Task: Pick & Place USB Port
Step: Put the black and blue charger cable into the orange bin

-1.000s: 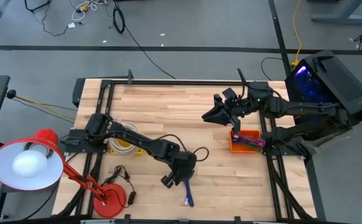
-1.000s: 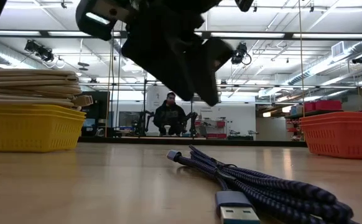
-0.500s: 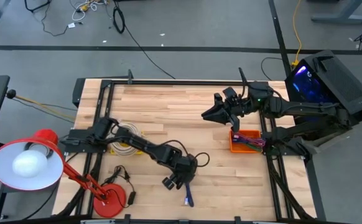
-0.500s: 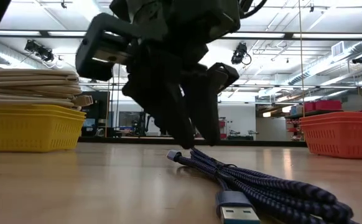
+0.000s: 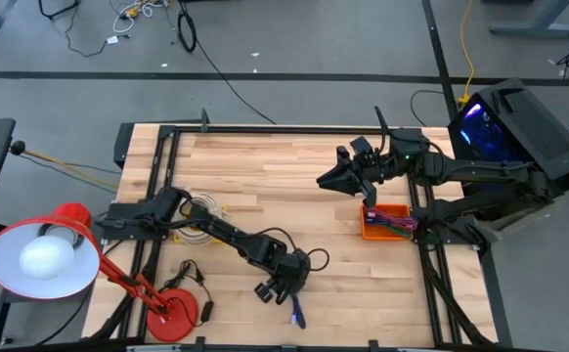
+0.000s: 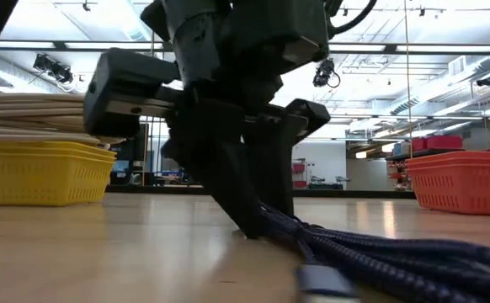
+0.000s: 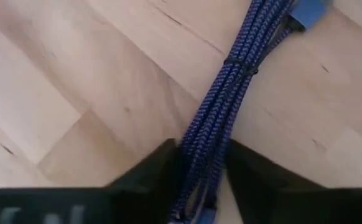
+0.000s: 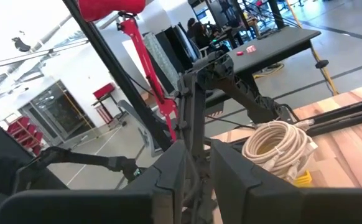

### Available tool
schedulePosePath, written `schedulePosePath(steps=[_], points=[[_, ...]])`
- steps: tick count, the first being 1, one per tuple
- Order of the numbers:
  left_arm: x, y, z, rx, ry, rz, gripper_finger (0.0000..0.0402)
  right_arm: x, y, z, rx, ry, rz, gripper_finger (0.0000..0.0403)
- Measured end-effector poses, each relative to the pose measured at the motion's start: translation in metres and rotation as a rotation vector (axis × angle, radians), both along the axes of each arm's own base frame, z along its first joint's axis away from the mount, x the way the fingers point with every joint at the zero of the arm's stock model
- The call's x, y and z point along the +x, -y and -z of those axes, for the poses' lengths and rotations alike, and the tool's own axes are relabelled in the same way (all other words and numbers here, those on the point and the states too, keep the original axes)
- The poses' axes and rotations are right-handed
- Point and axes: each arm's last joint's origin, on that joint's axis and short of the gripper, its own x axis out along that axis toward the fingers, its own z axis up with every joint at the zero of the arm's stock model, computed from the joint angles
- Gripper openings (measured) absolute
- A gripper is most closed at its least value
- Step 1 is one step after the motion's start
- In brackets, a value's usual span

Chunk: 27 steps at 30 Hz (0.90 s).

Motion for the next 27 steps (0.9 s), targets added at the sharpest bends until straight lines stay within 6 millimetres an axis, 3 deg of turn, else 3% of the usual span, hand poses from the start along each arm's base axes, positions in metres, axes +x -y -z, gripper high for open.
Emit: schedulePosePath(steps=[4,8,14,22,27], points=[[0.003,-0.008,0.001,-0.043,-0.027,-0.098,0.0027,0.000,0.000,0.001,-0.009,-0.007,0.014,0.0078],[0.004,-0.018,0.001,-0.103,-0.084,-0.272,0.0019,0.000,0.000,0.001,-0.011,-0.006,0.015,0.0078],[-0.002,-0.031,-0.023,-0.109,-0.080,-0.434,0.0019,0.000,0.000,0.001,-0.025,-0.005,0.015,0.0078],[-0.032,-0.062,-0.093,-0.037,-0.077,-0.609,0.0018,-0.001,0.010,0.003,-0.032,-0.018,0.054,0.0078],[-0.060,-0.084,-0.147,0.040,0.038,-0.752,0.0018,-0.002,0.017,0.003,-0.033,-0.018,0.083,0.0078]])
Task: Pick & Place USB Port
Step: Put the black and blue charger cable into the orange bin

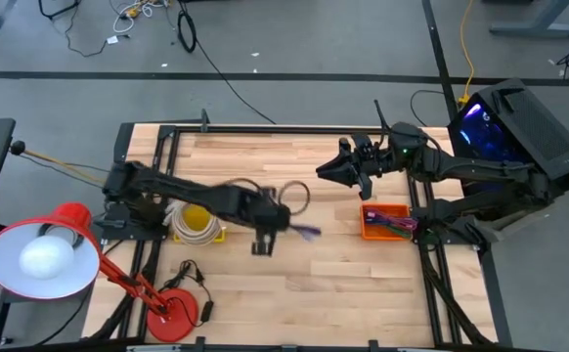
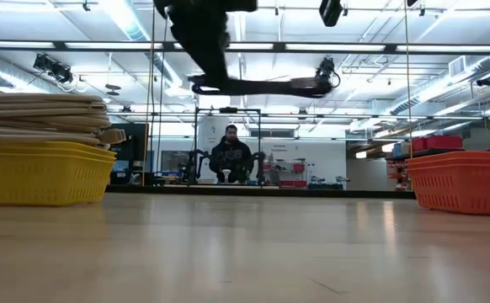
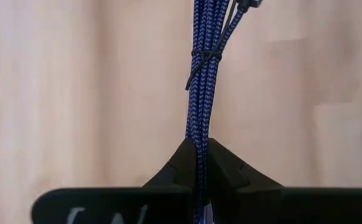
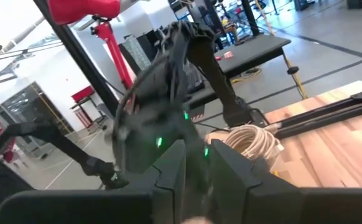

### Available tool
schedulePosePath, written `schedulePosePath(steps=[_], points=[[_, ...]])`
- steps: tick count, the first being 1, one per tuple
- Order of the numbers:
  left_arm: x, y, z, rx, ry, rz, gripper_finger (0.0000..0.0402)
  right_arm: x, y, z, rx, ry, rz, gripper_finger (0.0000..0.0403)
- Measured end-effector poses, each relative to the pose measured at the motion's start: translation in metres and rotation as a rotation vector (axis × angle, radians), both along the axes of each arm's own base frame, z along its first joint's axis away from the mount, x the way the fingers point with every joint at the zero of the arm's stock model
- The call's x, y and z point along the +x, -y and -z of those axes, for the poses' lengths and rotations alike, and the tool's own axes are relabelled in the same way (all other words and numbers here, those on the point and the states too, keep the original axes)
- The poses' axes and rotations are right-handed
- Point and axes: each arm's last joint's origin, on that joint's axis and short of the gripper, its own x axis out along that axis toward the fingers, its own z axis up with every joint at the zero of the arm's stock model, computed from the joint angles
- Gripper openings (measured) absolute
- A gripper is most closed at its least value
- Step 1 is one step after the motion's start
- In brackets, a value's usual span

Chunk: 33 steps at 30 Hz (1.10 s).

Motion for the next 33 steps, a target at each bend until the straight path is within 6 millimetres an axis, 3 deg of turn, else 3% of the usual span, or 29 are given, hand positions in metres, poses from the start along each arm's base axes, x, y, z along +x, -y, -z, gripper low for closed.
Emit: schedulePosePath(steps=[6,9,13,19,24,33], points=[[-0.041,-0.045,-0.051,0.036,0.085,-0.289,0.0018,-0.001,0.006,0.000,-0.001,0.001,0.025,0.0078],[-0.058,-0.058,-0.073,0.064,0.189,-0.421,0.0018,-0.001,0.007,0.000,-0.001,0.003,0.030,0.0078],[-0.074,-0.065,-0.107,0.060,0.424,-0.512,0.0018,-0.001,0.008,0.000,-0.005,0.001,0.058,0.0078],[-0.074,-0.066,-0.138,0.058,0.693,-0.510,0.0018,-0.001,0.011,0.000,-0.030,0.007,0.111,0.0078],[-0.063,-0.063,-0.145,0.005,0.798,-0.437,0.0018,-0.002,0.013,-0.003,-0.054,0.032,0.128,0.0078],[-0.038,-0.057,-0.122,-0.117,0.903,-0.337,0.0018,-0.002,0.013,-0.005,-0.083,0.061,0.147,0.0078]])
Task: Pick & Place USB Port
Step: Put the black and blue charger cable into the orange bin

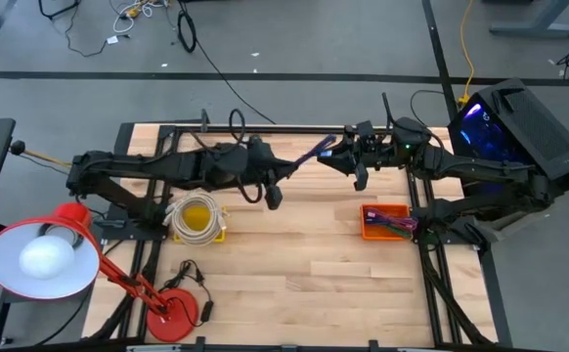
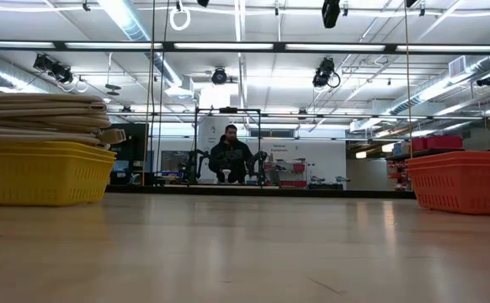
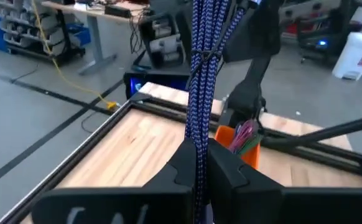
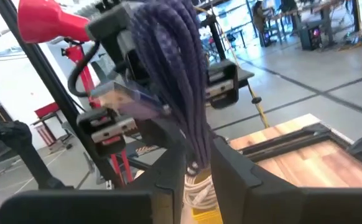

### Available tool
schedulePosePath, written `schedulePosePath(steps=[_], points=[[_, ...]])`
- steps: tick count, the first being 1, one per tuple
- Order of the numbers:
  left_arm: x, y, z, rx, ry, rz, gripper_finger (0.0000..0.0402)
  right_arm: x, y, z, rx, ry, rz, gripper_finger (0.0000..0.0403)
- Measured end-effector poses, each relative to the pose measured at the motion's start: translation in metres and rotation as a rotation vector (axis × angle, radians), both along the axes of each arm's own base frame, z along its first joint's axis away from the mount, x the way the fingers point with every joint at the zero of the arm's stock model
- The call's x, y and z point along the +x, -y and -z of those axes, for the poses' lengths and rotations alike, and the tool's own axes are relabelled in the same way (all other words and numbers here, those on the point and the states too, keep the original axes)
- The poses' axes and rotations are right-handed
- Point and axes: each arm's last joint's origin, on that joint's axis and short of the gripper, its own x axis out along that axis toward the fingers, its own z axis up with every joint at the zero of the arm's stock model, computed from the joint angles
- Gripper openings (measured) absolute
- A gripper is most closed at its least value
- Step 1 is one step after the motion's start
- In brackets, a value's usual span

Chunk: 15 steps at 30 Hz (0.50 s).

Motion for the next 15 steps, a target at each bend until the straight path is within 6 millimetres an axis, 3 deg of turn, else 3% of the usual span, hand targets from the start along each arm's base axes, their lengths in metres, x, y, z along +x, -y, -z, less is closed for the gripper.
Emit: schedulePosePath(steps=[15], points=[[0.012,-0.006,0.000,-0.004,0.071,0.026,0.0018,-0.001,0.000,-0.008,-0.025,0.080,0.029,0.0162]])
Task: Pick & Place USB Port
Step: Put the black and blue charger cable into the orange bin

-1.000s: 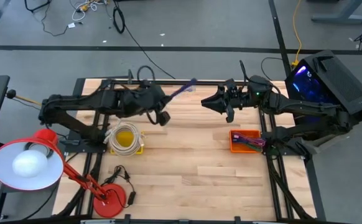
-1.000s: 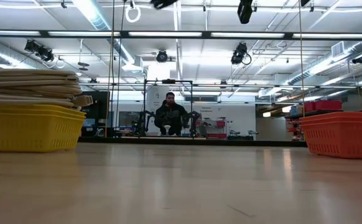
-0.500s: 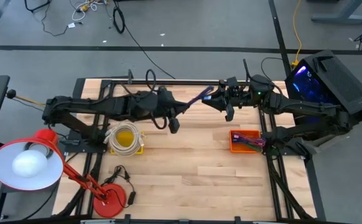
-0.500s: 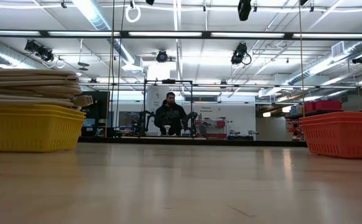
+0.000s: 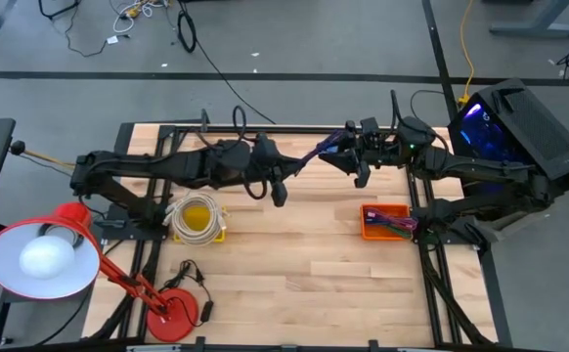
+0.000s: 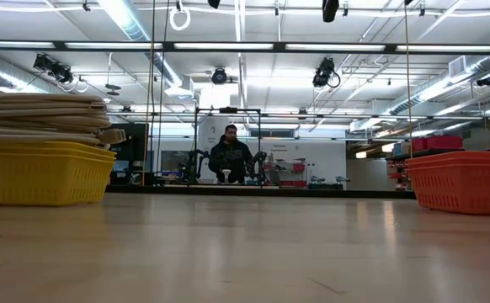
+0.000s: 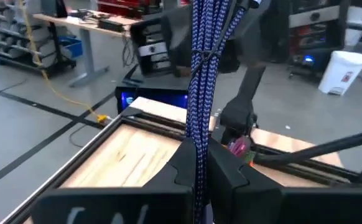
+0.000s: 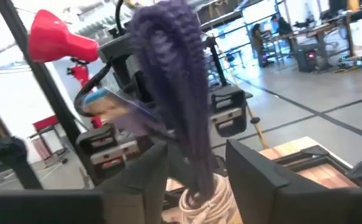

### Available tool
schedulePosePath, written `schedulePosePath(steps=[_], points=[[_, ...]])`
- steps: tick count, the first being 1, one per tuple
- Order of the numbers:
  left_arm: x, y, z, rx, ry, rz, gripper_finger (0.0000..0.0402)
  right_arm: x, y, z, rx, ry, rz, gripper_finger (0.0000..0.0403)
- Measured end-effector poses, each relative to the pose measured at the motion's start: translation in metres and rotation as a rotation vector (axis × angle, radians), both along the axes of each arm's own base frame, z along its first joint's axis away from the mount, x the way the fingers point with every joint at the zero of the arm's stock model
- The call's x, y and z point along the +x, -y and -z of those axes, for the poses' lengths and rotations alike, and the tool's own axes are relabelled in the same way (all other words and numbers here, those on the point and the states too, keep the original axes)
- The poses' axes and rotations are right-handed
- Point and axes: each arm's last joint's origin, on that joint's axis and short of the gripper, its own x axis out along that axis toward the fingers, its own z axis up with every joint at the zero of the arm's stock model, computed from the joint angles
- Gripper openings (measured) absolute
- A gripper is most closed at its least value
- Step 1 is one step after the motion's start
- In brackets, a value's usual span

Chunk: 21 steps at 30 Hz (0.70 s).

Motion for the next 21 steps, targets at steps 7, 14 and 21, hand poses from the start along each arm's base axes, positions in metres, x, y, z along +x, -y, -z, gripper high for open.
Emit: schedulePosePath(steps=[7,14,21], points=[[0.012,-0.001,0.004,-0.006,0.049,0.026,0.0018,-0.001,0.000,-0.006,-0.012,0.060,0.020,0.0180],[0.019,0.000,0.008,-0.019,0.065,0.044,0.0018,0.000,-0.001,-0.005,-0.038,0.054,0.019,0.0099],[0.019,0.000,0.005,-0.018,0.091,0.039,0.0031,0.000,-0.007,-0.006,-0.091,0.061,0.035,0.0022]])
